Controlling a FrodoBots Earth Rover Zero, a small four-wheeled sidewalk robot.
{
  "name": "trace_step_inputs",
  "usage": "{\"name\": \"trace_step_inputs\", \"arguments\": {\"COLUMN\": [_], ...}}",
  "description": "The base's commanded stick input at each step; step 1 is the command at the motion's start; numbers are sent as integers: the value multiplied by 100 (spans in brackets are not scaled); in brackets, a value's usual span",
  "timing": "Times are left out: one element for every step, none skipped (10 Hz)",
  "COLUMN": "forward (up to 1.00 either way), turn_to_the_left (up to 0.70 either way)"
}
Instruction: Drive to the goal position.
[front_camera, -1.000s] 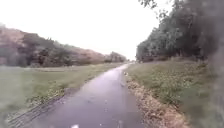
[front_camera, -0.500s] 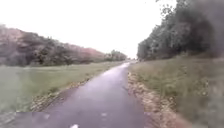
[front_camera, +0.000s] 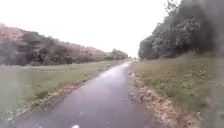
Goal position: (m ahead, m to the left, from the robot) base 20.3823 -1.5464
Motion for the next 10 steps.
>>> {"name": "trace_step_inputs", "arguments": {"forward": [16, 7, 7, 7, 7, 7, 7, 7, 7, 7], "turn_to_the_left": [0, 0, 0, 0, 0, 0, 0, 0, 0, 0]}}
